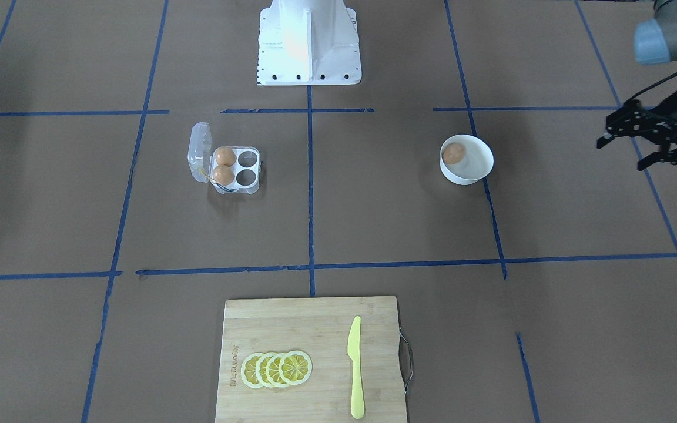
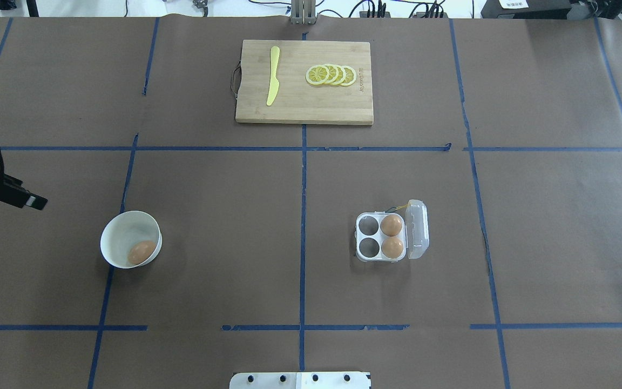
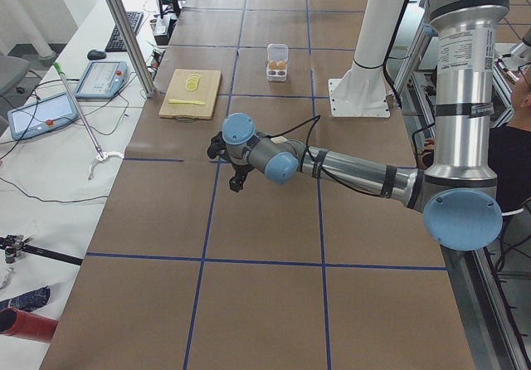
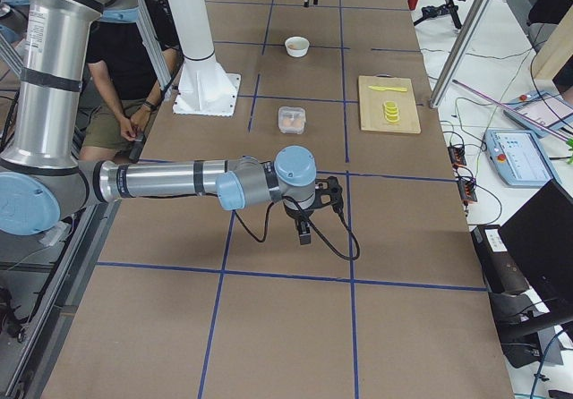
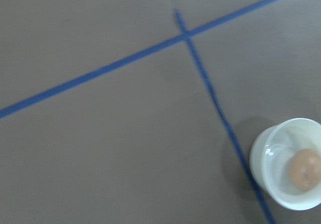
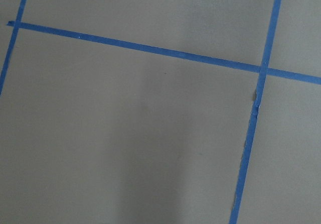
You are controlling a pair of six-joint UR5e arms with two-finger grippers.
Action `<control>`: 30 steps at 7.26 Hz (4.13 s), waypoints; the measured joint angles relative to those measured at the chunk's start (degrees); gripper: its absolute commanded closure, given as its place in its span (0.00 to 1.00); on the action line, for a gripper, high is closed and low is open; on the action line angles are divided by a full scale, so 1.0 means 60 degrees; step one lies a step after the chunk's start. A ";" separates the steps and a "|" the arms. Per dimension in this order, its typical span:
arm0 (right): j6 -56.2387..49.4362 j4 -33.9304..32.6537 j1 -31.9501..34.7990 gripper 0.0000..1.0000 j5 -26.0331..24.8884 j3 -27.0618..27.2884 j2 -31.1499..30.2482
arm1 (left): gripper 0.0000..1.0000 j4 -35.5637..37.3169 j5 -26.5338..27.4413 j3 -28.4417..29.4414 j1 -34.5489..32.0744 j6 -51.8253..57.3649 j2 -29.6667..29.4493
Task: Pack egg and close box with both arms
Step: 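Move the left gripper over the white bowl toward the brown egg, then lower the left gripper into the bowl and grasp the brown egg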
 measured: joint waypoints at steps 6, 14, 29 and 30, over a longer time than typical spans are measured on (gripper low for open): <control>-0.0007 -0.0001 -0.0005 0.00 0.0034 -0.0041 0.0002 | 0.18 -0.0496 0.2010 -0.0378 0.3154 0.0112 -0.0678; -0.0009 -0.0014 -0.0059 0.00 0.0034 -0.0099 -0.0040 | 0.32 -0.0401 0.2639 0.0626 0.3228 0.1226 -0.1396; -0.0007 -0.0031 -0.0107 0.00 0.0034 -0.0099 -0.0081 | 0.32 -0.0281 0.2585 0.0613 0.3306 0.0745 -0.1347; -0.0007 -0.0028 -0.0107 0.00 0.0034 -0.0099 -0.0103 | 0.32 -0.0279 0.2581 0.0621 0.3324 0.0732 -0.1348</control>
